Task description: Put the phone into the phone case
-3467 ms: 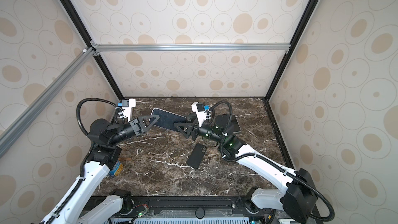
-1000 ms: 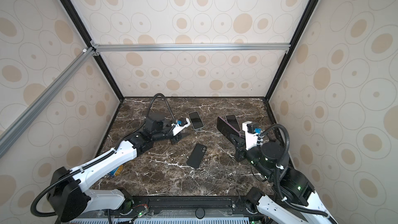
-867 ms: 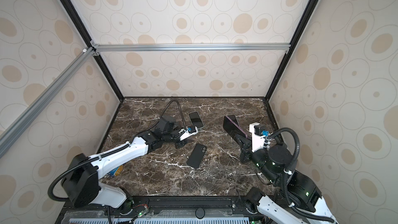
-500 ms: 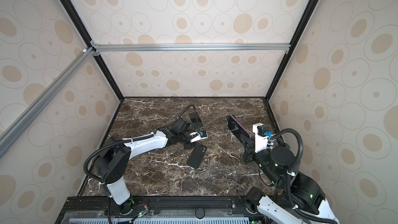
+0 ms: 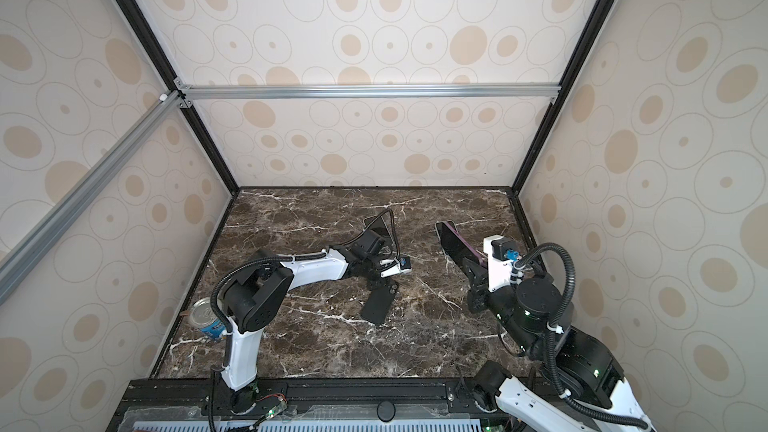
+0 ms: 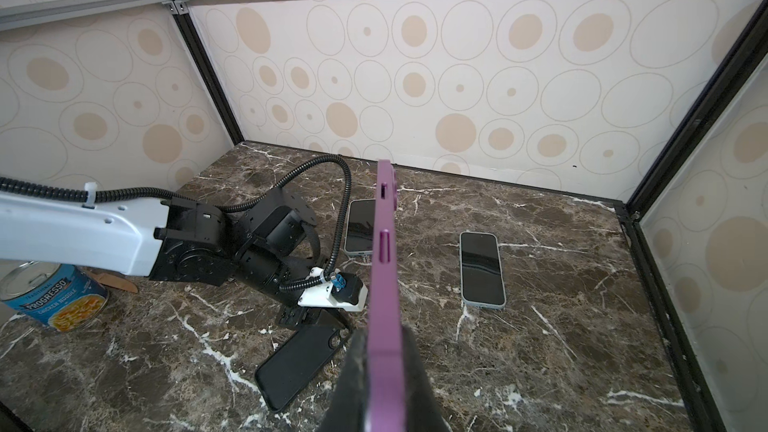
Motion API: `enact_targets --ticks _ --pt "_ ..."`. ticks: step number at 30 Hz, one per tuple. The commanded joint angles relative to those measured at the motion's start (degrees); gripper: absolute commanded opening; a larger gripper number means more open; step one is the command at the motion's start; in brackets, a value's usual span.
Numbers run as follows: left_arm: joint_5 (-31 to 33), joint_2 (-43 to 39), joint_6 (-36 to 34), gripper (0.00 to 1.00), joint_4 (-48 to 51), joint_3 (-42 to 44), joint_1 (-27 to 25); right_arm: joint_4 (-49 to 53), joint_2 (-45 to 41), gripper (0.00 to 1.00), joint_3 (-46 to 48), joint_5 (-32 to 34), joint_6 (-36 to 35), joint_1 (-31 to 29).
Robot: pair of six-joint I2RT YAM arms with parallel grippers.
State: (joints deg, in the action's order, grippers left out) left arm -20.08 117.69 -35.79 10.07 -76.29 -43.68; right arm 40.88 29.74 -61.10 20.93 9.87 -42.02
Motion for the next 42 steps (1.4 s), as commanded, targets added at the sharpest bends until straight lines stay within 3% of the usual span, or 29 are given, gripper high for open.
enact_targets --ticks 1,3,6,12,15,24,33,37,42 --pt "1.94 0.59 -0.16 0.34 0.5 -0.35 -0.53 -3.13 1.47 0.0 -1.51 0.25 -0.38 0.13" --pt "2.74 0.55 0.02 0.33 0.65 0.33 -0.55 -2.22 2.08 0.0 -1.89 -0.07 0.38 0.15" --pt "4.88 0.55 1.36 0.22 1.43 0.35 -0.43 -2.22 1.41 0.0 -1.36 0.38 0.85 0.18" --pt "8.43 -0.69 6.0 0.19 0.39 2.85 0.68 -4.45 1.62 0.0 -1.34 1.19 0.28 0.16" --pt "10.23 -1.51 10.43 0.15 0.51 3.54 2.18 -4.78 2.73 0.0 -1.87 0.96 -0.25 0.18" --pt "15.55 -5.52 24.41 0.14 3.11 7.91 7.94 -7.05 5.74 0.0 -1.57 -0.56 -0.42 0.16" --pt "19.84 -10.86 39.36 0.25 9.17 12.26 10.36 -8.74 9.68 0.0 -1.5 -3.05 0.83 0.13" --pt "16.78 -13.77 45.61 0.32 7.28 15.93 10.89 -8.95 12.56 0.0 -1.76 -5.52 2.87 0.16" --pt "11.98 -16.22 51.25 0.34 3.07 21.45 10.94 -10.01 16.52 0.0 -1.31 -9.6 6.11 0.14"
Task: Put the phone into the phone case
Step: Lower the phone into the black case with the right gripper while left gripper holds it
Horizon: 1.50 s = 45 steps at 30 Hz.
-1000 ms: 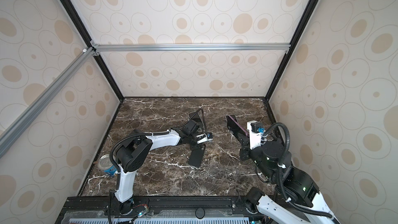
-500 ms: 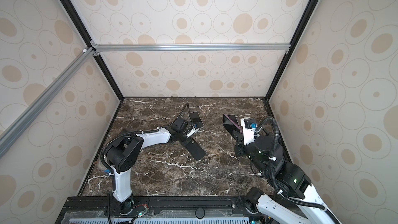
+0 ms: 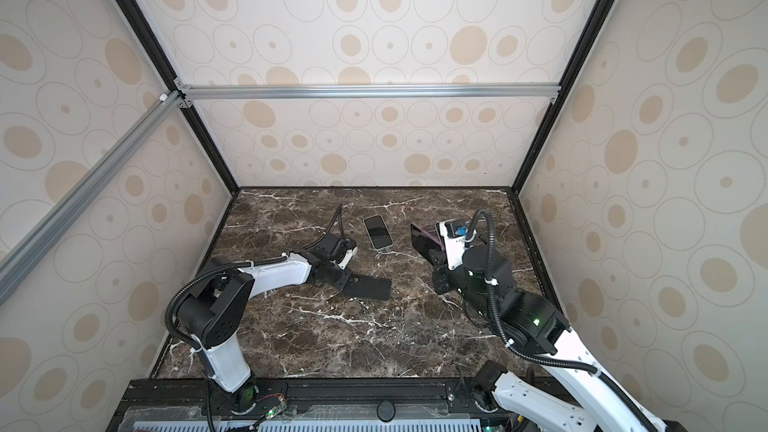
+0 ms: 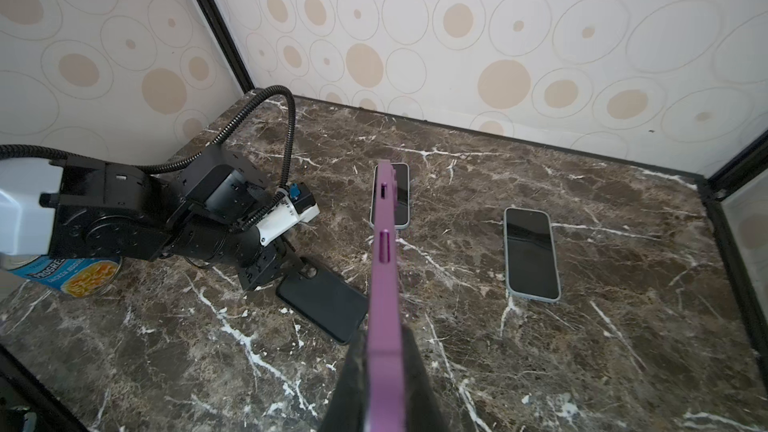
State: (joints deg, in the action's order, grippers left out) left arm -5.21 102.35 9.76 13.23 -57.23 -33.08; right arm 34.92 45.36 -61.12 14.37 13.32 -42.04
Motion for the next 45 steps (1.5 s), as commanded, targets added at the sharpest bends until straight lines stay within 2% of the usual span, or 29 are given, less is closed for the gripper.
enact_targets --ticks 1,7,12,18,23,30,34,41,45 --pt "-3.34 -1.42 6.86 0.34 -0.8 3.43 0.36 -4.38 1.88 0.0 -1.11 -3.87 3.57 0.2" --pt "-10.0 -5.33 11.36 0.33 -6.98 9.43 0.33 -6.4 8.01 0.0 0.21 -9.23 9.24 0.2" --pt "-11.01 -9.06 13.69 0.34 -10.41 11.68 0.69 -6.85 14.15 0.0 -0.04 -14.43 13.19 0.16" --pt "-16.17 -13.66 16.84 0.35 -14.15 13.99 4.06 -8.7 20.88 0.0 0.81 -19.45 19.11 1.15" --pt "-16.84 -17.48 17.51 0.36 -15.38 15.66 8.07 -14.07 25.5 0.0 3.29 -24.64 24.58 2.32" --pt "-18.34 -18.31 14.23 0.37 -13.11 13.38 9.35 -21.73 32.07 0.0 5.22 -30.03 31.75 2.41" --pt "-21.25 -17.62 15.39 0.38 -15.57 14.47 9.35 -24.68 35.86 0.0 6.12 -32.06 34.36 2.49" --pt "-21.42 -17.36 20.69 0.37 -22.77 19.72 9.35 -25.9 40.04 0.0 6.44 -34.21 35.45 3.28" --pt "-23.59 -16.8 22.7 0.36 -25.9 21.48 9.28 -26.66 41.6 0.0 6.21 -35.63 35.78 3.9"
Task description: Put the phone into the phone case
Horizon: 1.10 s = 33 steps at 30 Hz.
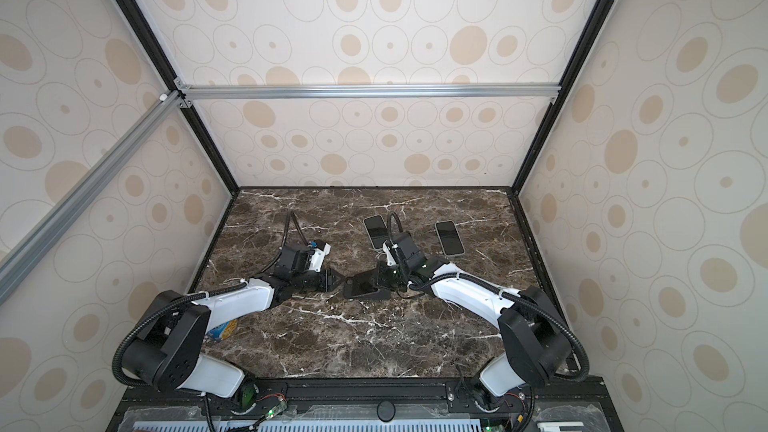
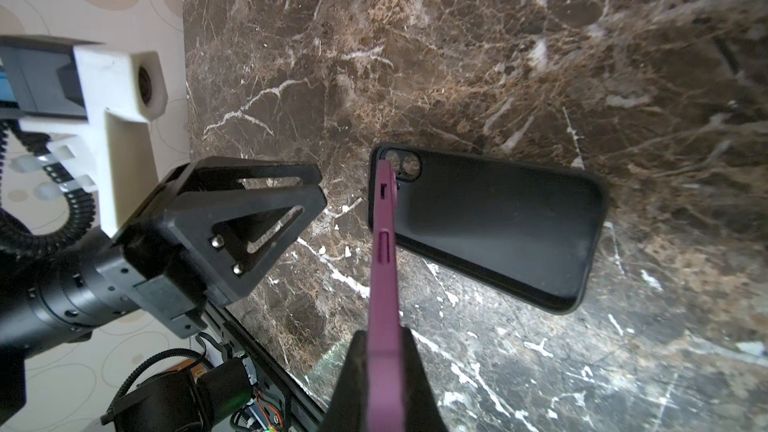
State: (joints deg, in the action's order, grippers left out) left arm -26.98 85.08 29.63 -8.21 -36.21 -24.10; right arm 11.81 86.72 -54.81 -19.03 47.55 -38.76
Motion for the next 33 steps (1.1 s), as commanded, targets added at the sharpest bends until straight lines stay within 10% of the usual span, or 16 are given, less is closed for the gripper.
enact_targets --ticks 1,33 --pt "-2.08 0.74 3.18 0.36 -5.04 0.65 0.35 -3.82 0.67 0.0 -0.09 -2.4 1.57 0.77" --pt "-5.1 8.94 9.36 0.24 -14.82 3.16 -0.52 -8.8 7.57 0.0 2.17 -11.67 2.98 4.77"
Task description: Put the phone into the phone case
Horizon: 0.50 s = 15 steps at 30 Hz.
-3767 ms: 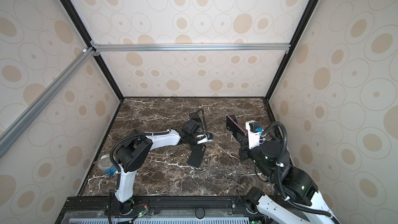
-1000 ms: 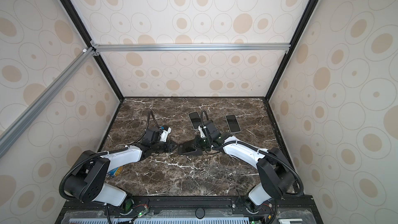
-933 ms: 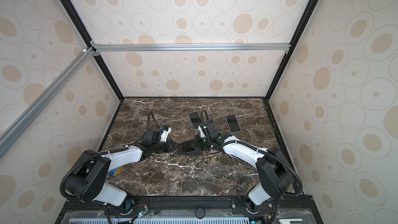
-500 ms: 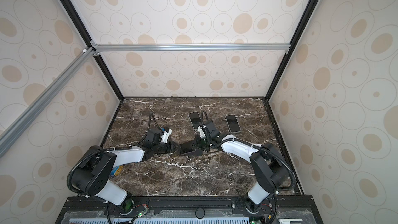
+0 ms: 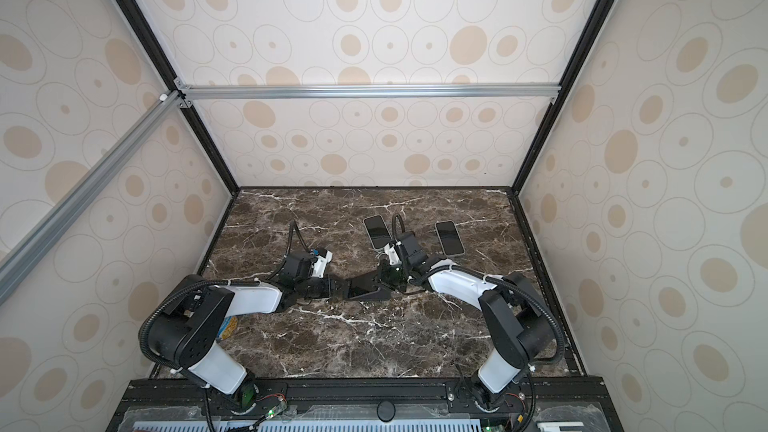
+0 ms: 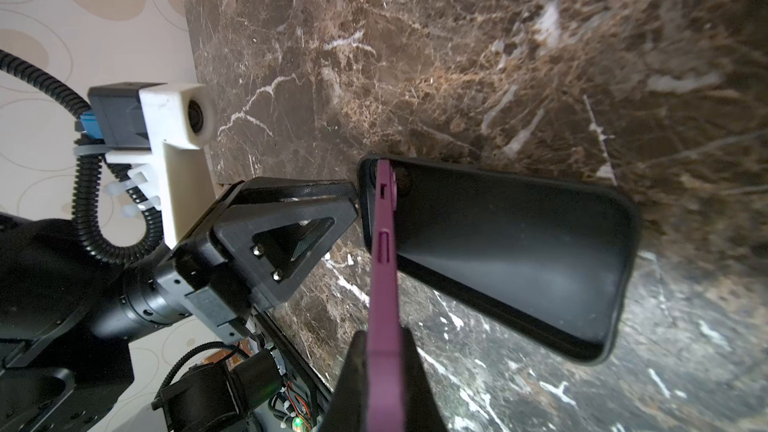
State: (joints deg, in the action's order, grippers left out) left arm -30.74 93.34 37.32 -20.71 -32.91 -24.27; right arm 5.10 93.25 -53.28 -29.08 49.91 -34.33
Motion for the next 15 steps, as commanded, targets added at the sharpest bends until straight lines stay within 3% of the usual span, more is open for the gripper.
enact_targets --ticks 1,15 --pt "-1.72 0.87 1.95 0.24 -2.56 -0.1 -0.5 -2.41 1.35 0.0 0.74 -2.06 0.65 0.4" --pt "-2.74 2.25 4.68 0.24 -5.29 1.0 -1.66 -6.8 3.86 0.0 4.08 -4.84 0.63 2.29"
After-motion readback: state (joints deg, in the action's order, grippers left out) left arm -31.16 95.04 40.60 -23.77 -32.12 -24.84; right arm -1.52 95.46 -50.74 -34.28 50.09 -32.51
